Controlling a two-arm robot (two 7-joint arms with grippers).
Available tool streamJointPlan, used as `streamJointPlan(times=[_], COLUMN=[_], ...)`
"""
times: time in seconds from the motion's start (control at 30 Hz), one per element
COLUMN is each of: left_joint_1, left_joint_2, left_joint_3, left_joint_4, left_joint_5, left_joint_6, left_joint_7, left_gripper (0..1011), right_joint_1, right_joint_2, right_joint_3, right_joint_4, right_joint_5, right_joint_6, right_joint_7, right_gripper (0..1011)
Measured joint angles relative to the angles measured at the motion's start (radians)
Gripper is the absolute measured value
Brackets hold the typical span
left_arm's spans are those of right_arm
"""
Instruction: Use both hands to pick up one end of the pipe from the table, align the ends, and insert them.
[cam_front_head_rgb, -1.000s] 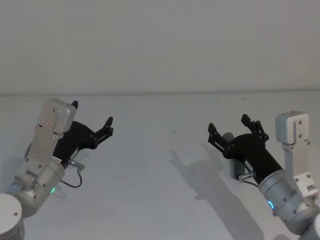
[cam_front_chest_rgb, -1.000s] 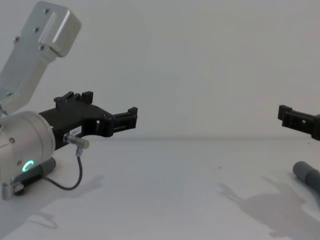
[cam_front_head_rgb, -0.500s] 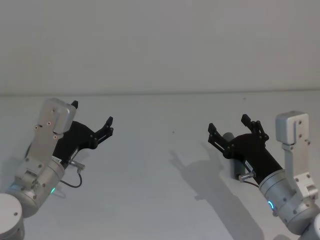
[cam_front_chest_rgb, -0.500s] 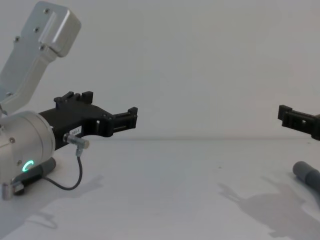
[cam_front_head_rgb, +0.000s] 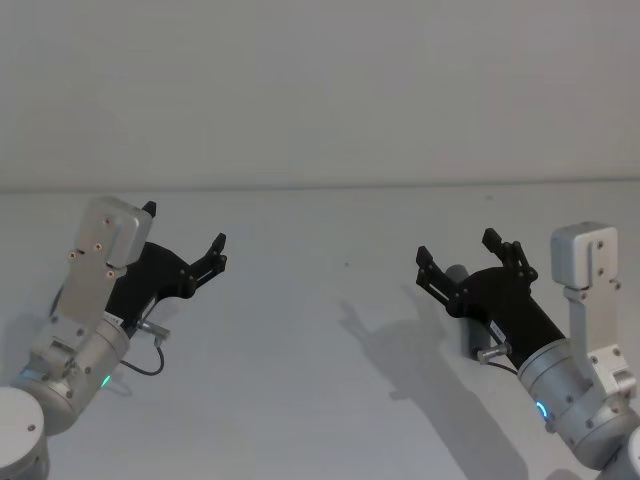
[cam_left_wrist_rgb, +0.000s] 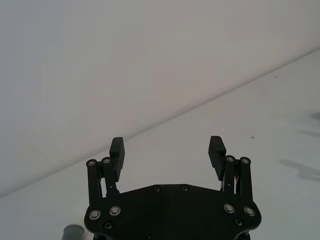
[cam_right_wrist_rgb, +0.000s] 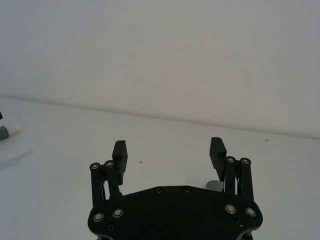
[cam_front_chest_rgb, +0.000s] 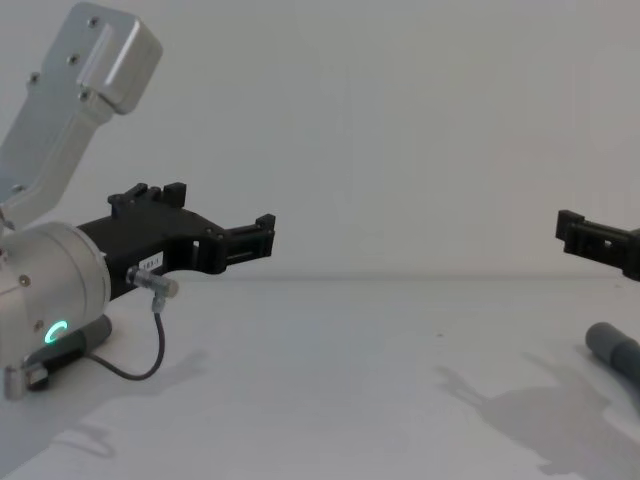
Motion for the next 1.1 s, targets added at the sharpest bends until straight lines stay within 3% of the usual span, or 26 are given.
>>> streamJointPlan(times=[1.1], left_joint_1=[0.000], left_joint_2=[0.000], left_joint_3=[0.000], left_joint_4=[0.000], left_joint_5=[0.000], left_joint_6=[0.000], left_joint_7=[0.000], left_gripper=[1001], right_joint_1=[0.000], right_joint_2=[0.000], right_joint_3=[0.000], right_joint_4=[0.000], right_joint_5=[0.000], right_joint_6=[0.000], right_joint_7=[0.000], right_gripper=[1002])
